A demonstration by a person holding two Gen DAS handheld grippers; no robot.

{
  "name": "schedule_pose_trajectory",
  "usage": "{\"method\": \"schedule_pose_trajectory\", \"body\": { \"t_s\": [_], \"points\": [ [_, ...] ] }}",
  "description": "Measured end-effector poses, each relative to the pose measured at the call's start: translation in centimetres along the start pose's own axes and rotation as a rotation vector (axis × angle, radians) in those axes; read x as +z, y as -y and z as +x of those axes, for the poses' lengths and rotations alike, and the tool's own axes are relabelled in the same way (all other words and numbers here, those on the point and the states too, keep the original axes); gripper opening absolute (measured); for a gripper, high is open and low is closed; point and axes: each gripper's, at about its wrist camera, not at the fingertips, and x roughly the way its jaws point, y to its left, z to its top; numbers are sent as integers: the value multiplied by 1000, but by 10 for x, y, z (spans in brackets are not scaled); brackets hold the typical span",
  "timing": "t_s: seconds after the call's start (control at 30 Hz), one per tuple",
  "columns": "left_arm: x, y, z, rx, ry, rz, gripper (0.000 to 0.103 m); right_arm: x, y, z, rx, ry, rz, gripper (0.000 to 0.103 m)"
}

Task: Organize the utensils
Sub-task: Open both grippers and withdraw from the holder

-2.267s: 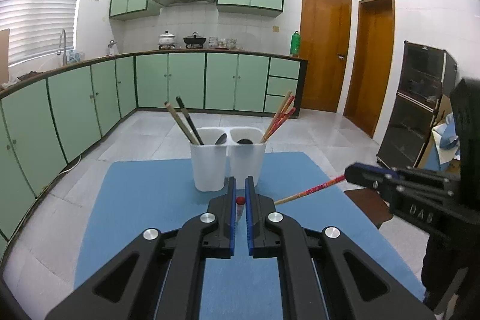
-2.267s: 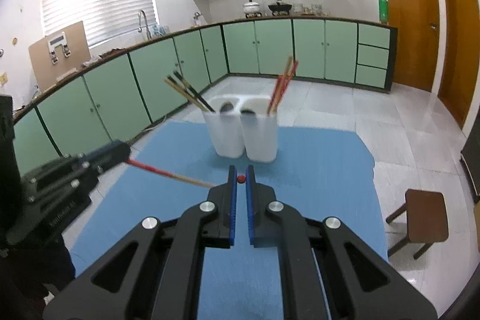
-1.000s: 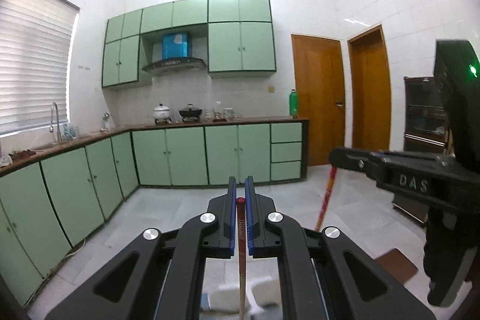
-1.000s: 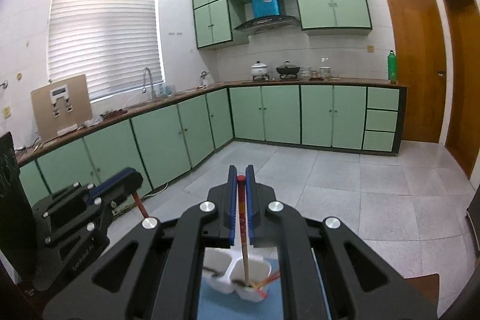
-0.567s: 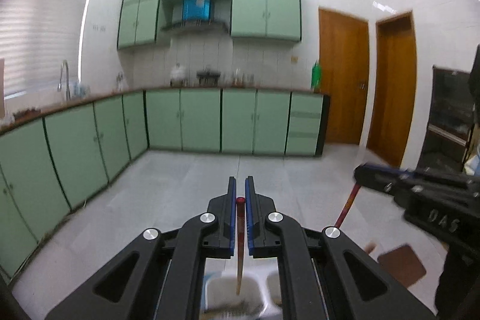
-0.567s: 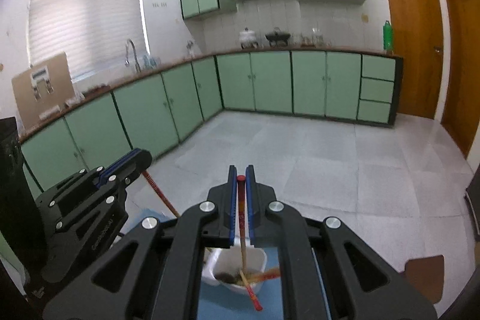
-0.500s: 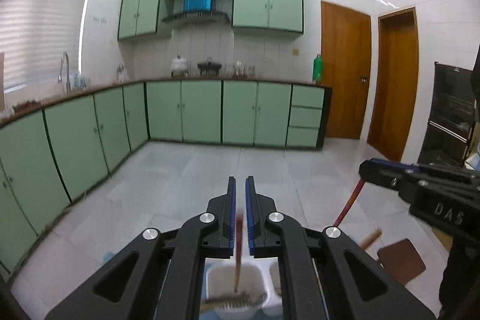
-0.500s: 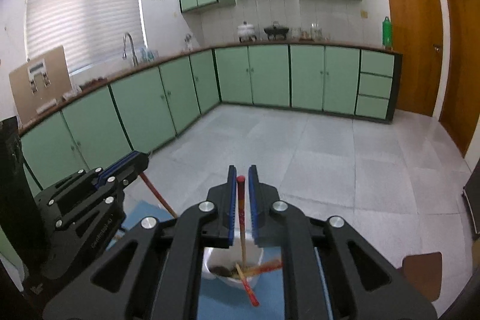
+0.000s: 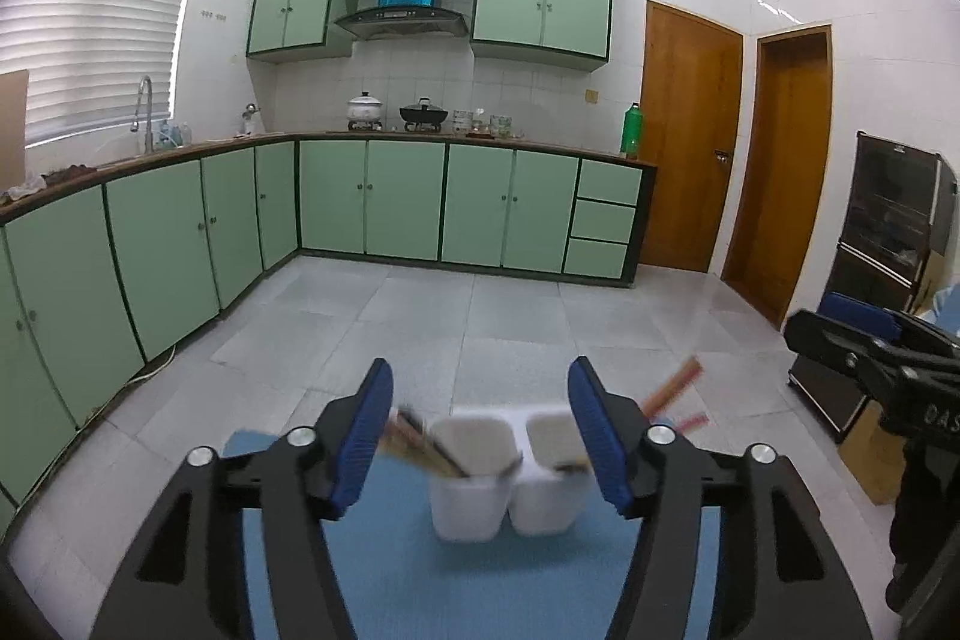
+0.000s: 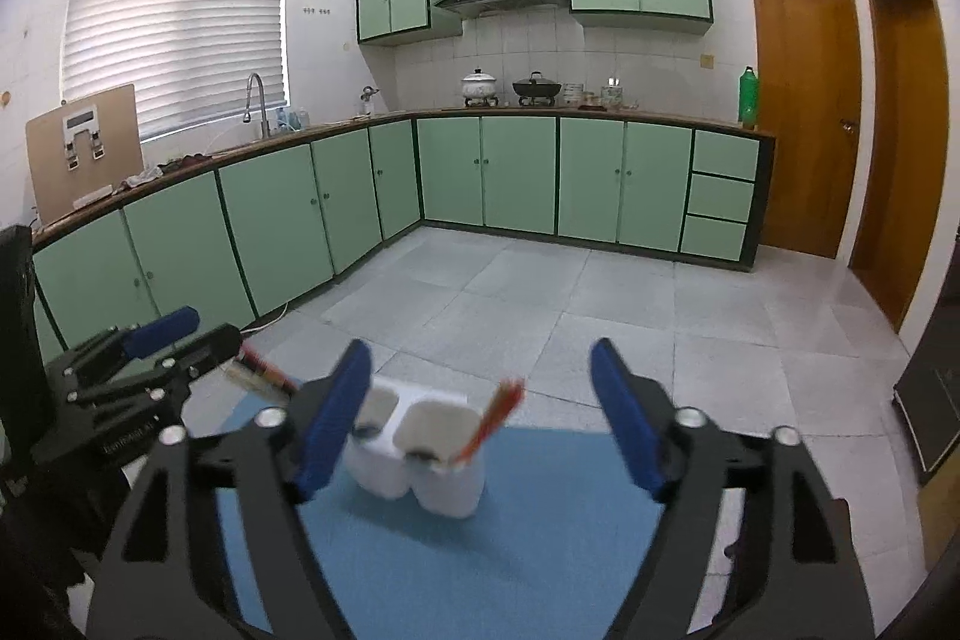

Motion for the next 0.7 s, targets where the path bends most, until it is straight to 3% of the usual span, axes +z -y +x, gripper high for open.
{"method": "schedule_pose_trajectory", "body": {
  "t_s": [0.2,0.37,0.7],
  "points": [
    [-36,1,-41,15,-23,-5,73,-46,-12,-40,18,-20,19,95],
    [-64,1,-69,50,-45,13,76,-74,-20,-63,49,-50,57,96],
    [-77,14,-113,58,-53,39,81,-85,-40,-92,26,-59,46,96]
  ]
}}
